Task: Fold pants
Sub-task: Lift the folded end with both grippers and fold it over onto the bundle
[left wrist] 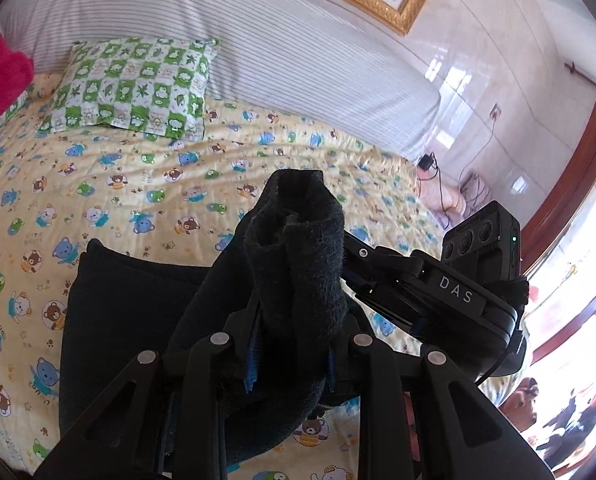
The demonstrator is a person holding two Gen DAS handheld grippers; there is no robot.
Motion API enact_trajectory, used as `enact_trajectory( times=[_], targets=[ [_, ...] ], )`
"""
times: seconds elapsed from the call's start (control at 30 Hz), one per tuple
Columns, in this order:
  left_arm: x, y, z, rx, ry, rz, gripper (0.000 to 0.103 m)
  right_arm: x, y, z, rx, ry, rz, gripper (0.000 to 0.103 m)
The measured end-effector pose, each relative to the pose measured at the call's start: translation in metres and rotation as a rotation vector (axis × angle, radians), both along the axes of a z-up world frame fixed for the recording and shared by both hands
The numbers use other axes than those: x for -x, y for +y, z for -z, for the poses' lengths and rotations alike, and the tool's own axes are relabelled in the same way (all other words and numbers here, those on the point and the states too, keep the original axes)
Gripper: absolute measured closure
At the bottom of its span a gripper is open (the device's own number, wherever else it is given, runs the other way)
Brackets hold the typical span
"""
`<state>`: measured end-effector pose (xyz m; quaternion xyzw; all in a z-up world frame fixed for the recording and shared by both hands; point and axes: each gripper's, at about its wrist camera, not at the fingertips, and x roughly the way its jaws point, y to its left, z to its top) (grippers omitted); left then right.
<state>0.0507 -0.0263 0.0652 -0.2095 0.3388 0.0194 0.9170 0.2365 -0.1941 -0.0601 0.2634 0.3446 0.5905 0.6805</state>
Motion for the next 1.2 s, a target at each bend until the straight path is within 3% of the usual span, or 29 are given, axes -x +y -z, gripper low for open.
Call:
enact_trajectory(
  times=[0.4,0.63,0.77,1.03,1.1,1.2],
  targets=[
    [-0.011,-0.041,0.010,-0.169,-0.016,0.076,0.056,-0.005,-0.020,0.015,0.003,0.042,0.067,0.077],
    [-0.009,-0.050,0.013,-0.131,-0.045,0.157,0.042,-0.008,-0.059,0.017,-0.023,0.071,0.186,0.075],
    [-0.005,-0.056,0.012,-0.104,-0.063,0.206,0.038,-0.004,-0.082,0.012,-0.040,0.068,0.247,0.056],
    [0.018,-0.045,-0.002,0.003,-0.136,0.249,0.030,0.014,-0.102,-0.002,0.002,0.025,0.310,0.048],
    [0.024,-0.038,-0.006,0.021,-0.144,0.237,0.030,0.022,-0.102,-0.007,0.029,0.006,0.323,0.036],
    [0.032,-0.028,-0.011,0.033,-0.148,0.214,0.029,0.034,-0.098,-0.015,0.052,-0.025,0.336,0.030]
  ],
)
